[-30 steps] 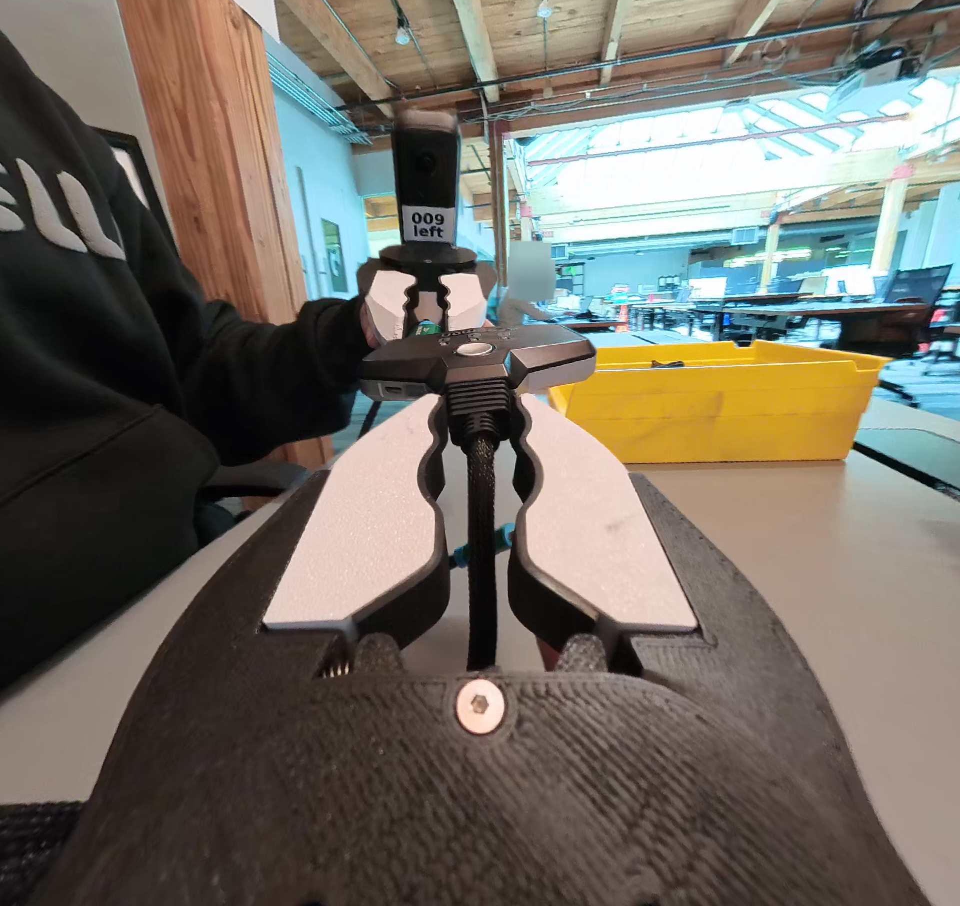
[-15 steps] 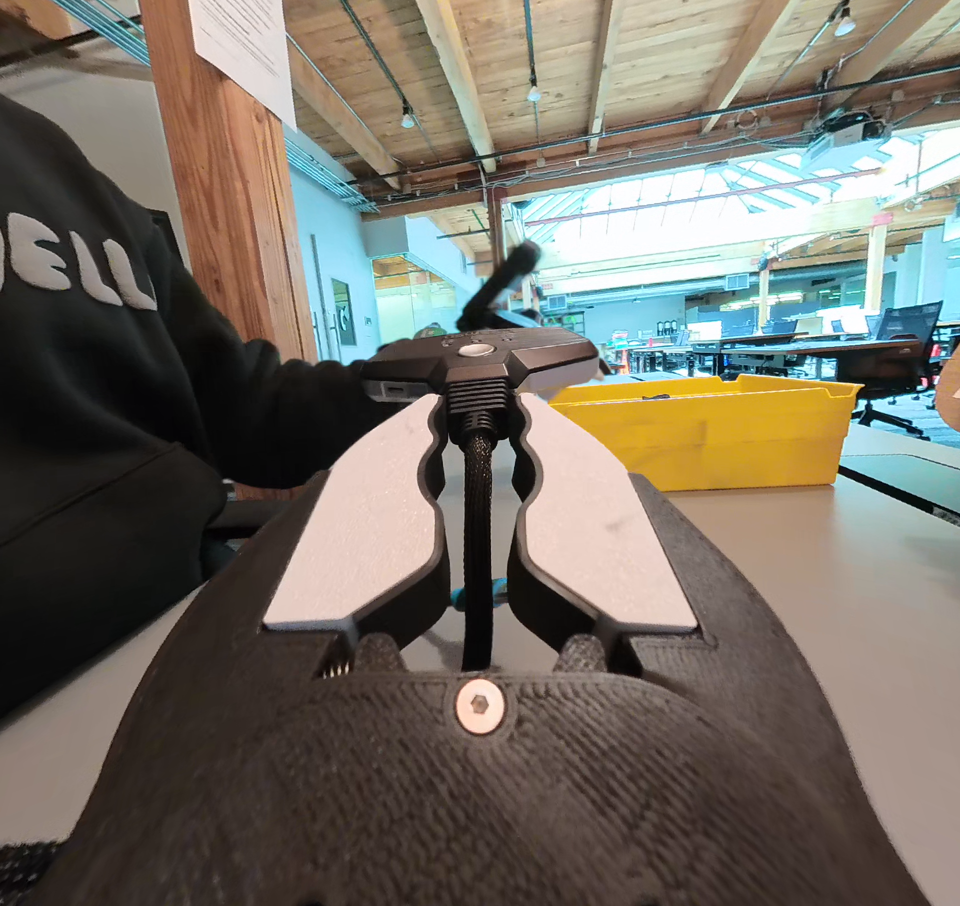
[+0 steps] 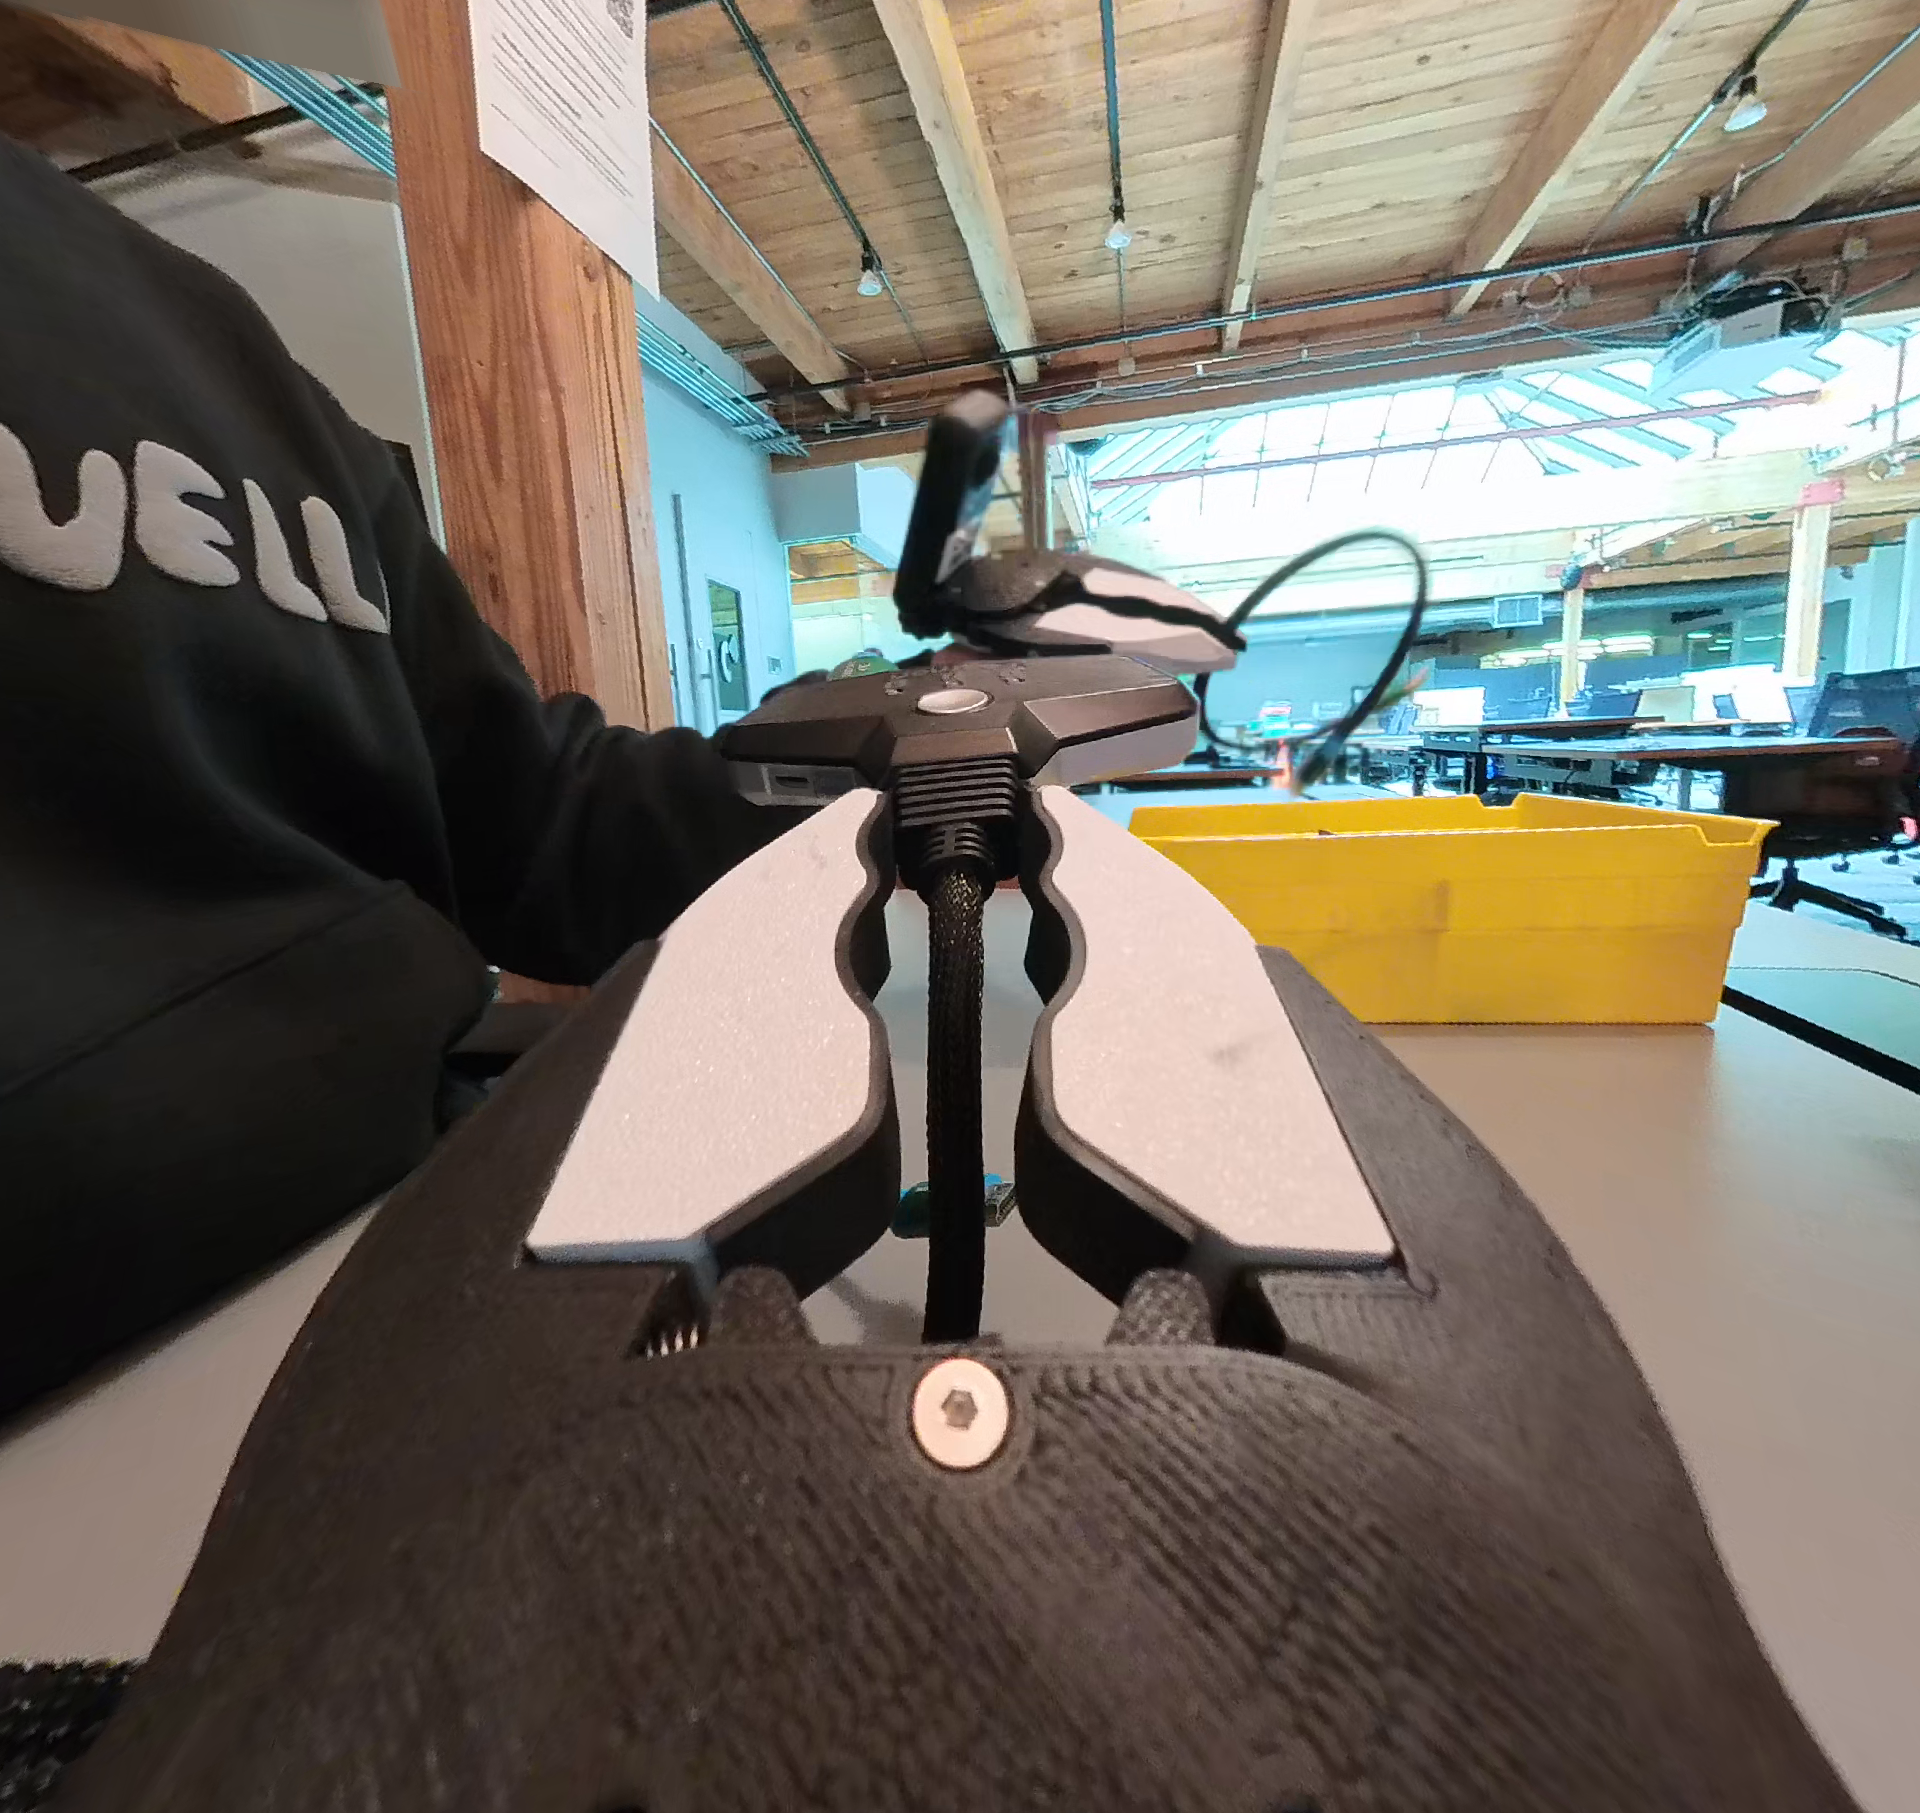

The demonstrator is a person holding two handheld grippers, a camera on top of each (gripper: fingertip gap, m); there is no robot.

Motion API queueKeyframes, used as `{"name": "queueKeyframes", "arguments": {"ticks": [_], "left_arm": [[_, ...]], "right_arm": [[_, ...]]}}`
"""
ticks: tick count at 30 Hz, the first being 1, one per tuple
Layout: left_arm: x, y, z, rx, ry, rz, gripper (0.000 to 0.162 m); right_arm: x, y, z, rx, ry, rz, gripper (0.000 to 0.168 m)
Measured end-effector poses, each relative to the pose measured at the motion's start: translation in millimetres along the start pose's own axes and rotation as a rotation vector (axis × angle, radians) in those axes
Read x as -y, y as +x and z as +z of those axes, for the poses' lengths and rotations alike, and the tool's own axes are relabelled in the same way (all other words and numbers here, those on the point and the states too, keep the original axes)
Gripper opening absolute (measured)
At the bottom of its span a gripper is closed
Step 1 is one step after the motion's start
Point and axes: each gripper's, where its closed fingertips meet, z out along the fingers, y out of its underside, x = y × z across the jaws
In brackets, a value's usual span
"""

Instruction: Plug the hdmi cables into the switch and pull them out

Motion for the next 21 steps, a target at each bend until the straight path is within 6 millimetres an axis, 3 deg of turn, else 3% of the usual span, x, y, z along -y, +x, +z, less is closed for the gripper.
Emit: {"name": "queueKeyframes", "arguments": {"ticks": [2,4,7,11,14,18,21], "left_arm": [[20,38,-3,-0.096,0.084,0.240,0.007],[21,77,-2,-0.222,0.139,0.374,0.006],[-5,126,2,-0.433,0.125,0.419,0.006],[-54,170,-3,-0.609,0.045,0.471,0.008],[-76,188,-13,-0.680,0.012,0.454,0.011],[-93,199,-26,-0.746,-0.084,0.319,0.019],[-87,201,-39,-0.815,-0.104,0.217,0.030]], "right_arm": [[0,-3,0,0.022,0.001,-0.006,0.023],[0,-6,0,0.035,0.001,-0.008,0.023],[0,-13,-1,0.065,0.005,-0.002,0.023],[-2,-17,1,0.090,-0.011,0.006,0.023],[-2,-19,1,0.107,-0.008,0.018,0.023],[-2,-25,1,0.142,-0.017,0.030,0.023],[-2,-24,-2,0.125,-0.029,0.015,0.022]]}}
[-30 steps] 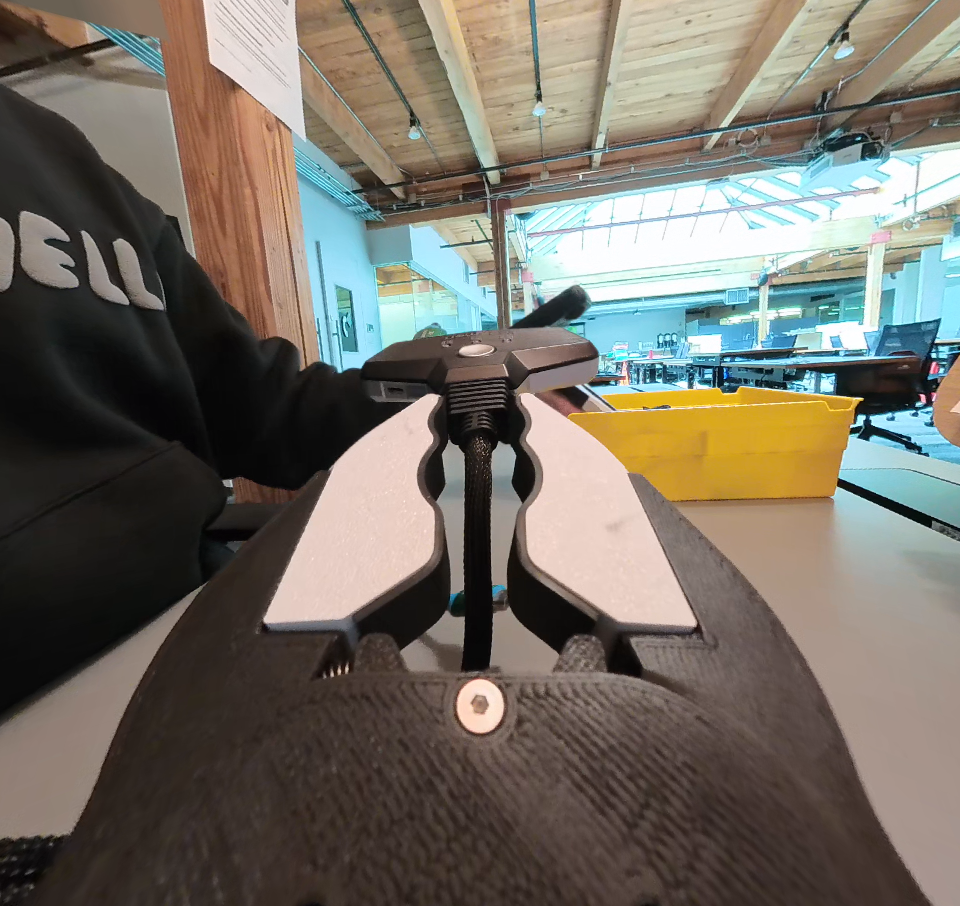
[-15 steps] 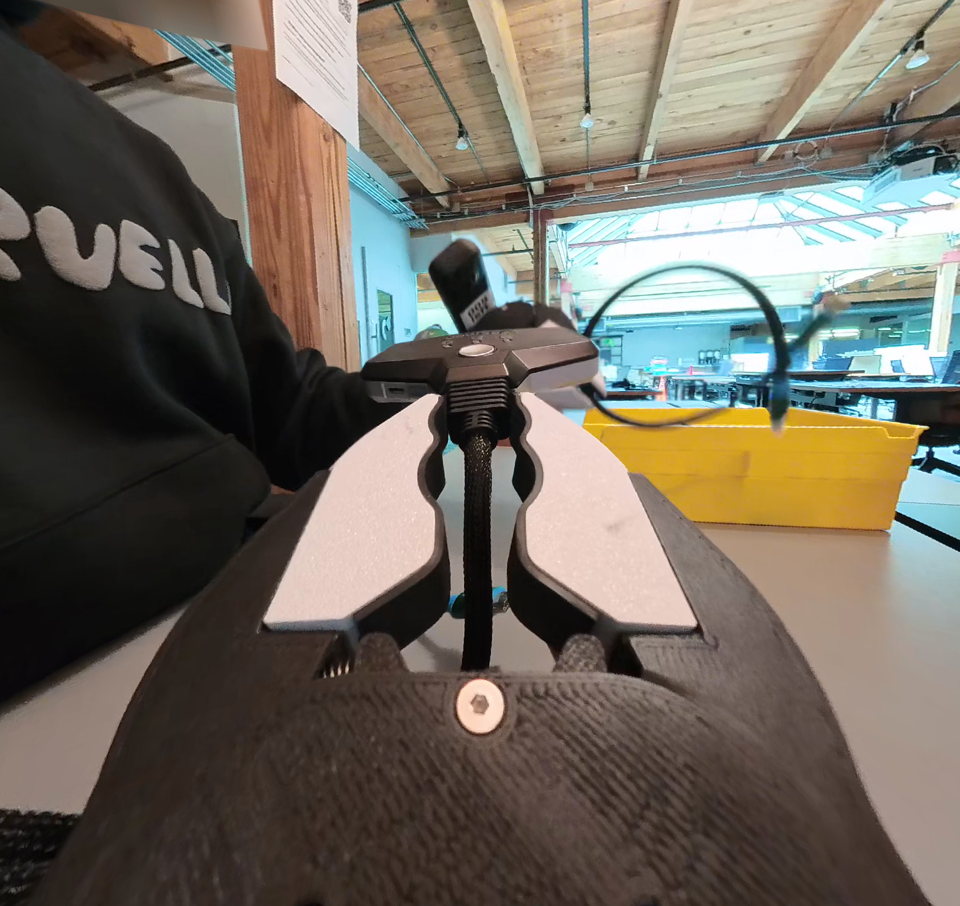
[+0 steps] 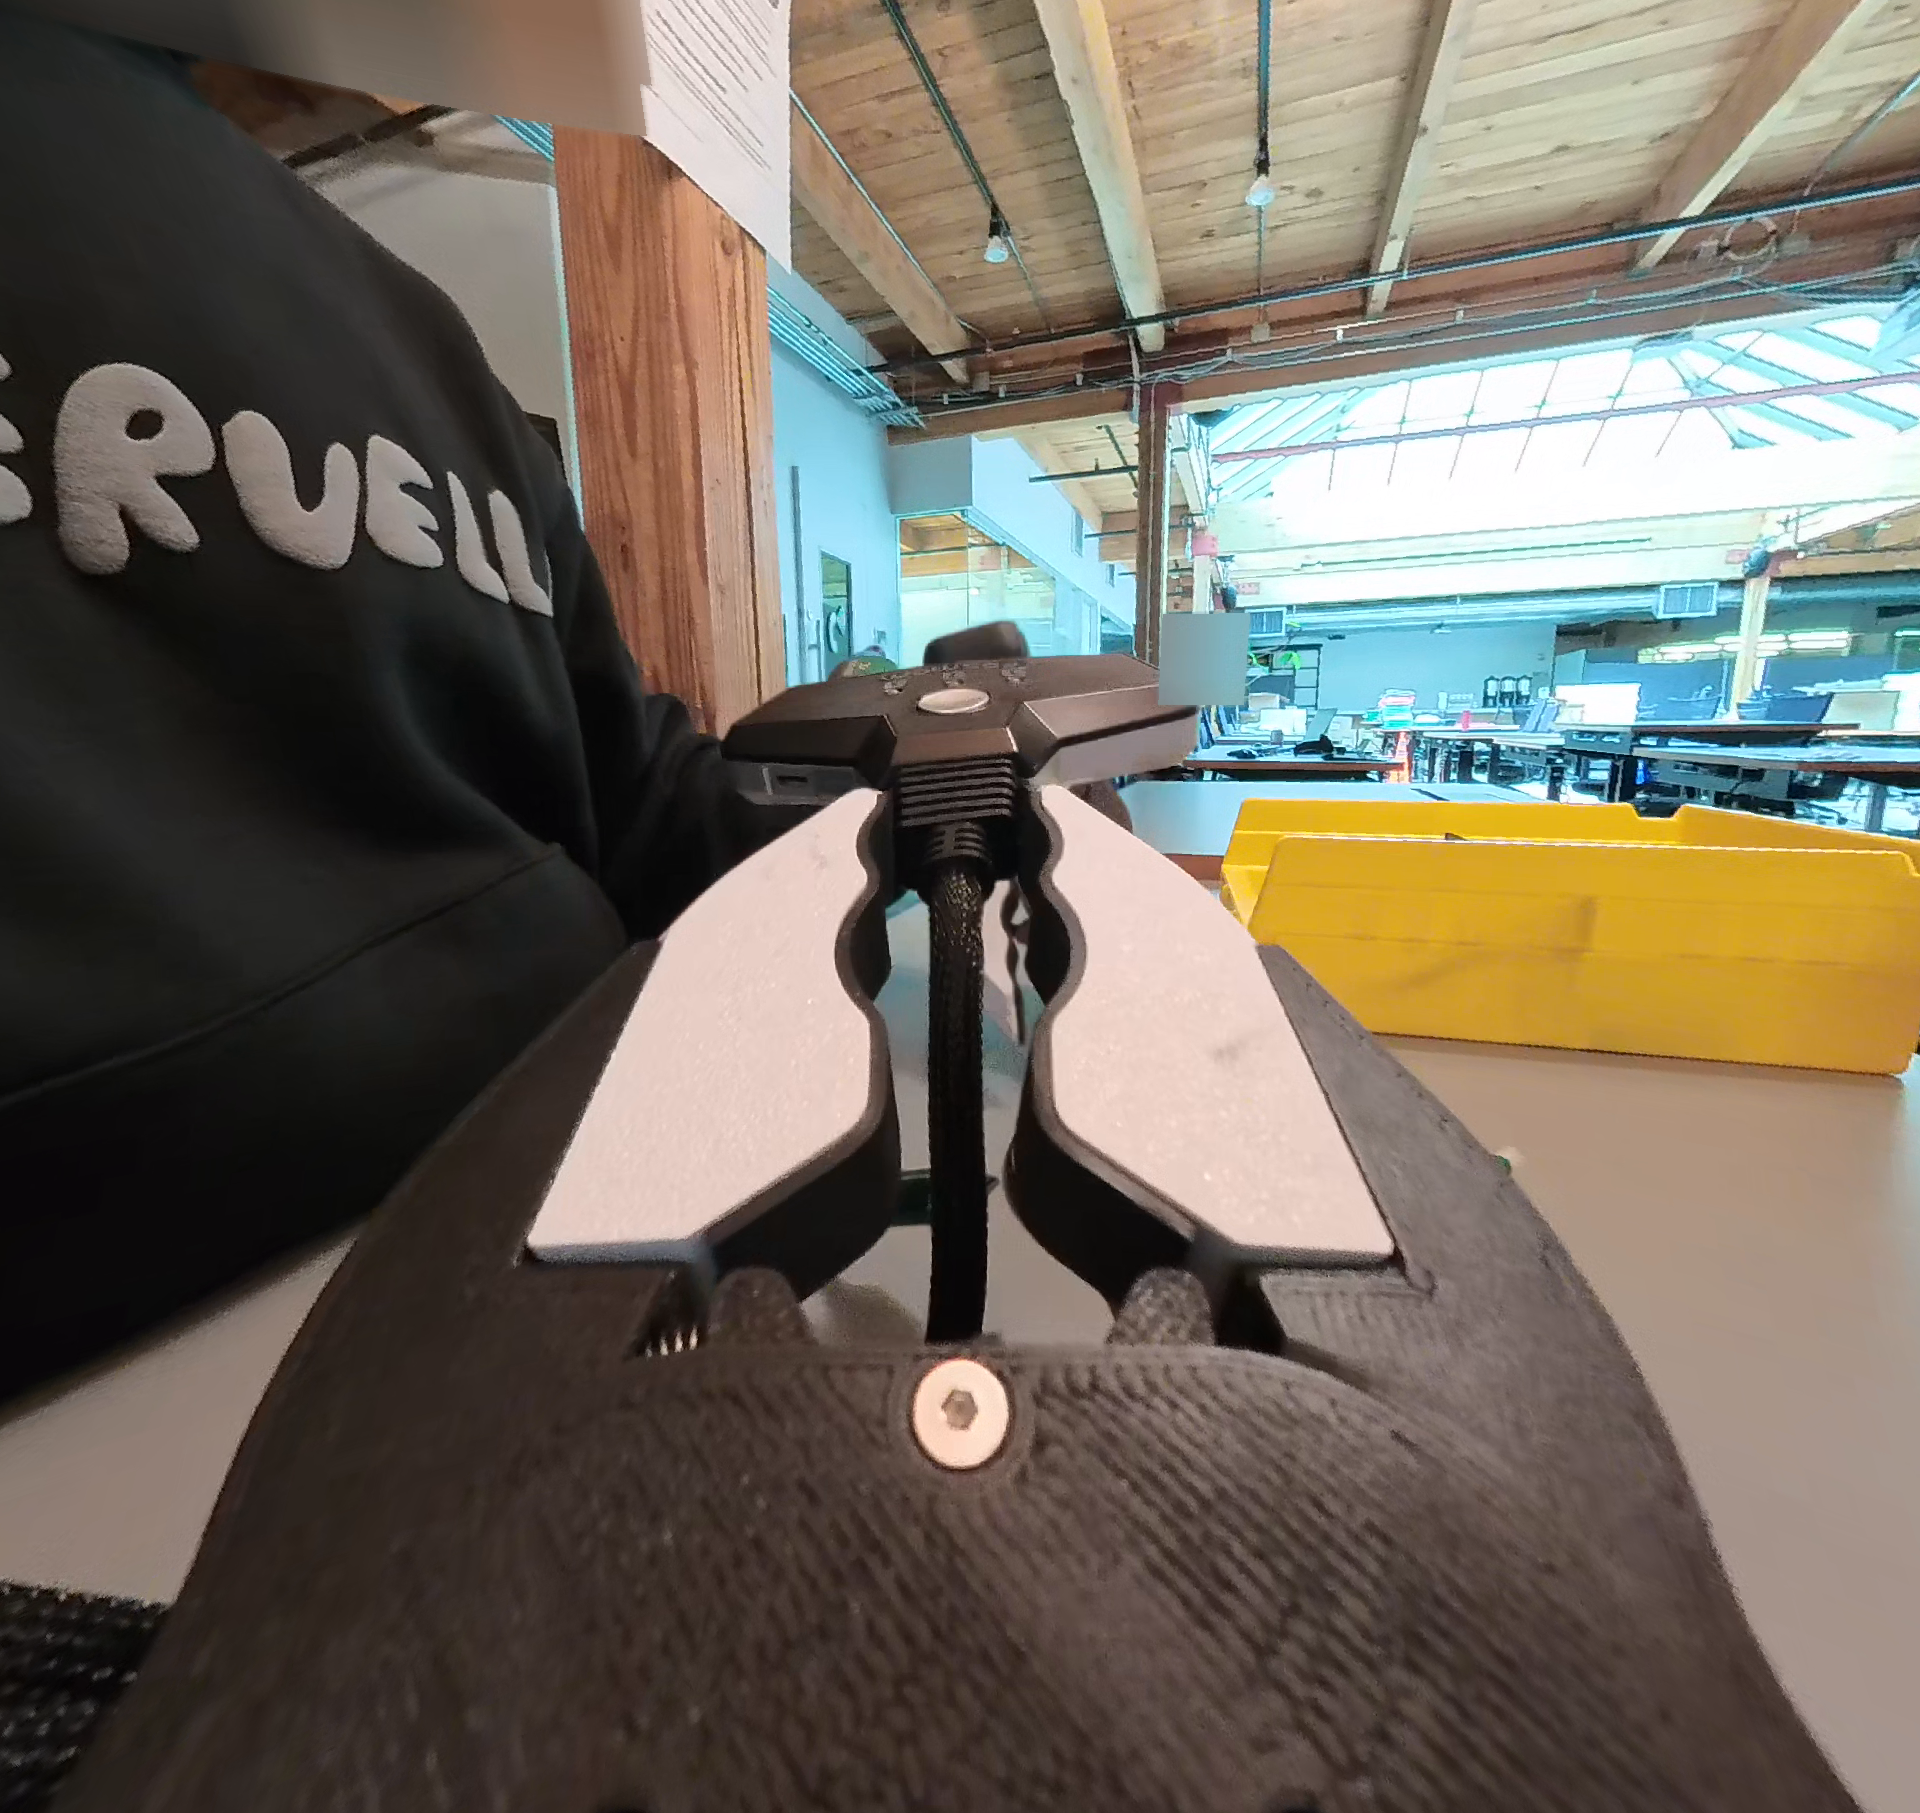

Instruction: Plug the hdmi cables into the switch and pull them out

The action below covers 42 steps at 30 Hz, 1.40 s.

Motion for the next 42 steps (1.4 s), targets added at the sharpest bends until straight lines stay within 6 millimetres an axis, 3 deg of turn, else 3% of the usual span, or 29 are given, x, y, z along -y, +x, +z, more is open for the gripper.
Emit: {"name": "queueKeyframes", "arguments": {"ticks": [3,6,8,15,20,25,30,31,36,39,42], "left_arm": [[31,-7,-12,-0.013,0.144,-0.089,0.047],[52,-47,-9,0.184,0.194,-0.048,0.047],[50,-67,8,0.245,0.122,-0.029,0.047],[53,-102,77,0.124,0.113,-0.078,0.046],[44,-104,102,0.052,0.038,-0.062,0.045],[40,-106,110,0.029,-0.040,-0.054,0.040],[40,-108,111,0.070,-0.045,0.004,0.029],[40,-108,111,0.079,-0.053,0.015,0.021],[40,-111,109,0.181,-0.069,0.060,0.021],[37,-115,107,0.217,-0.088,0.000,0.020],[38,-110,94,0.132,-0.115,-0.110,0.021]], "right_arm": [[1,-1,-4,-0.002,-0.006,-0.005,0.022],[4,1,-11,-0.022,-0.009,-0.015,0.023],[8,3,-18,-0.039,-0.007,-0.024,0.023],[8,4,-19,-0.050,-0.010,-0.027,0.023],[7,4,-19,-0.044,-0.015,-0.018,0.023],[7,5,-18,-0.035,-0.016,-0.011,0.023],[7,5,-18,-0.033,-0.015,-0.011,0.023],[7,5,-18,-0.034,-0.015,-0.010,0.023],[6,6,-17,-0.036,-0.018,-0.006,0.023],[6,6,-17,-0.039,-0.019,-0.006,0.023],[6,7,-17,-0.049,-0.022,-0.005,0.023]]}}
